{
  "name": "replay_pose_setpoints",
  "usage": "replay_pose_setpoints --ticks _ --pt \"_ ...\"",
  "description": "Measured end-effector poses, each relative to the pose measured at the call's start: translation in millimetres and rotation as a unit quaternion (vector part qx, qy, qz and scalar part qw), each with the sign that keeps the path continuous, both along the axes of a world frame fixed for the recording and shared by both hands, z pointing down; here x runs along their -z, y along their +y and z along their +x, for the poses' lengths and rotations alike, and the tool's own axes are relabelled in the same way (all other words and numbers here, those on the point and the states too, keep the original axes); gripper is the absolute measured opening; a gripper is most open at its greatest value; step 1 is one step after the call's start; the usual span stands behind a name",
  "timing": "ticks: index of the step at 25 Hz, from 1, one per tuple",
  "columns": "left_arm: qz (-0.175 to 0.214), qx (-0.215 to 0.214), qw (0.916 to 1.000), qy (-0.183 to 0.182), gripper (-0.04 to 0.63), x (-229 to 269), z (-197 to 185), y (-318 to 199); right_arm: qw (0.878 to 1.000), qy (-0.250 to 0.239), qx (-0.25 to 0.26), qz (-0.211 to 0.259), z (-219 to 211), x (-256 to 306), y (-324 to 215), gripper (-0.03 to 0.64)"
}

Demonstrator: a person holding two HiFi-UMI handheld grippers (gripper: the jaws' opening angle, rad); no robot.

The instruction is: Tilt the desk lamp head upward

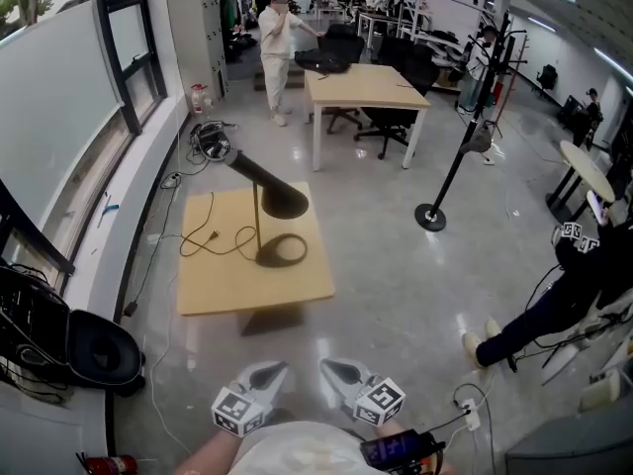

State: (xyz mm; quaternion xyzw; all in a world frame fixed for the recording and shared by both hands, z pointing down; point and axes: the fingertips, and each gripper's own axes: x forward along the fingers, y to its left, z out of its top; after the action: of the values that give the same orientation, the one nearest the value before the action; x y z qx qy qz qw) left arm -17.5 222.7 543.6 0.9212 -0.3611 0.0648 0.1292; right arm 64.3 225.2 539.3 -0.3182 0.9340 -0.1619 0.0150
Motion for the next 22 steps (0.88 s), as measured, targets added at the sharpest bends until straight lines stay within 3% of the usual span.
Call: replay_pose_setpoints --ticks 22 --pt "0.005 0.024 0.9996 0.013 0.014 12 -39 -78 1.0 0.006 -0.001 0.003 -16 13 -74 0.014"
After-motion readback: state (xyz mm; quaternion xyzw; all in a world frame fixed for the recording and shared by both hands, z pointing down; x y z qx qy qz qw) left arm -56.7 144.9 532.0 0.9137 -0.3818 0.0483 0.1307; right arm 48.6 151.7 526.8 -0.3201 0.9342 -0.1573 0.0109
